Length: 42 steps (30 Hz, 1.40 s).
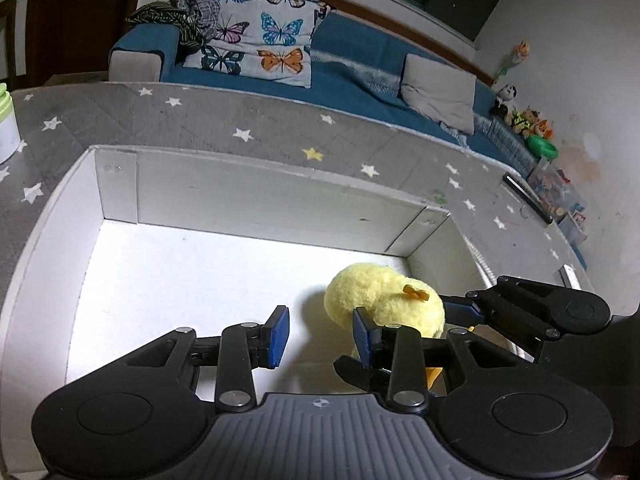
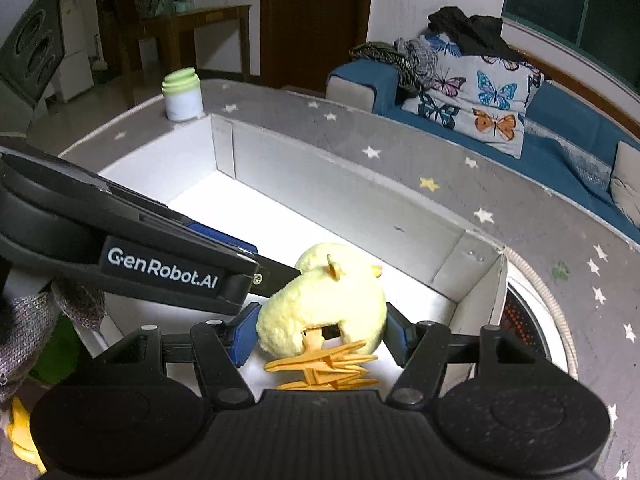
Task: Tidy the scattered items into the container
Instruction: 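Lift the plush chick with the right gripper and carry it into the white box, then open the right gripper to drop the chick and withdraw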
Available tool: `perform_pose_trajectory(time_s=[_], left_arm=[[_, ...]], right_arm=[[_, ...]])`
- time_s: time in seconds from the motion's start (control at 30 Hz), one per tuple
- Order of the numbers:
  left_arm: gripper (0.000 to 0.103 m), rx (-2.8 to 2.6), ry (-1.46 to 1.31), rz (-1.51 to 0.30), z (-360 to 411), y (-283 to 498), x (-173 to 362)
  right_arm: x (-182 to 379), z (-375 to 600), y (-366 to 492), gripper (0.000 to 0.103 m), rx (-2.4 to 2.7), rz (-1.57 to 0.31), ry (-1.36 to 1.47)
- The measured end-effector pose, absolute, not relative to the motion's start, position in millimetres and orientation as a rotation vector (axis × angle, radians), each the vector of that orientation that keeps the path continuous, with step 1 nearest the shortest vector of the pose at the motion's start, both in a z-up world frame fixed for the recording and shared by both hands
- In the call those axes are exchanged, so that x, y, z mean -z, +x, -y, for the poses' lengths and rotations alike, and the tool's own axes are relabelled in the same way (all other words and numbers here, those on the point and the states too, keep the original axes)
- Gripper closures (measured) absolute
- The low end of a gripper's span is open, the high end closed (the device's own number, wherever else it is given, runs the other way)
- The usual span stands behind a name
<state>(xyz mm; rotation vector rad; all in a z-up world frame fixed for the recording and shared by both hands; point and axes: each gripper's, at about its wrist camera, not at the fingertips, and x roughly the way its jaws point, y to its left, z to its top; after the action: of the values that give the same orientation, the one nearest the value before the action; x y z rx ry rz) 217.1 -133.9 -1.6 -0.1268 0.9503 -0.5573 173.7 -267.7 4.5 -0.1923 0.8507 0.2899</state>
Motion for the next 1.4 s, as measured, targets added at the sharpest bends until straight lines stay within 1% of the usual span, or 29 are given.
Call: perform_pose_trajectory(time_s=[0.23, 0.4, 0.77, 0.83, 0.87, 1.03, 1.1, 1.23, 1.3, 1.4], left_arm=[[0.066, 0.555, -0.116, -0.967, 138, 220, 9], [0.066, 0.546, -0.104, -0.949, 138, 216, 3], [0.066, 0.527, -0.067, -0.889, 139, 201, -16], [0.066, 0.524, -0.067, -0.873, 137, 195, -21], [0.066, 0.523, -0.065, -0.863, 135, 192, -25], [0.066, 0.516, -0.071, -0.812, 123, 167, -40], [0.066, 0.503, -0.063, -0.793, 117, 154, -45], [0.066, 0.475, -0.045, -0.753, 104, 127, -51], [0.066, 0.464, -0.051, -0.742, 95, 114, -52], [0.066, 0.442, -0.060, -0.730, 82, 93, -51]], right_arm=[[4, 266, 177, 0.038, -0.281, -0.883, -0.217], [1, 268, 180, 0.038, -0.279, -0.887, -0.205], [-25, 276, 152, 0.036, -0.275, -0.793, -0.180], [-30, 278, 146, 0.033, -0.274, -0.774, -0.174], [-33, 279, 143, 0.027, -0.273, -0.764, -0.172], [-48, 281, 122, 0.026, -0.274, -0.707, -0.156], [-54, 281, 107, 0.021, -0.286, -0.683, -0.136], [-61, 277, 79, 0.017, -0.317, -0.643, -0.106], [-63, 272, 63, 0.012, -0.336, -0.623, -0.099], [-62, 264, 42, 0.010, -0.361, -0.610, -0.099]])
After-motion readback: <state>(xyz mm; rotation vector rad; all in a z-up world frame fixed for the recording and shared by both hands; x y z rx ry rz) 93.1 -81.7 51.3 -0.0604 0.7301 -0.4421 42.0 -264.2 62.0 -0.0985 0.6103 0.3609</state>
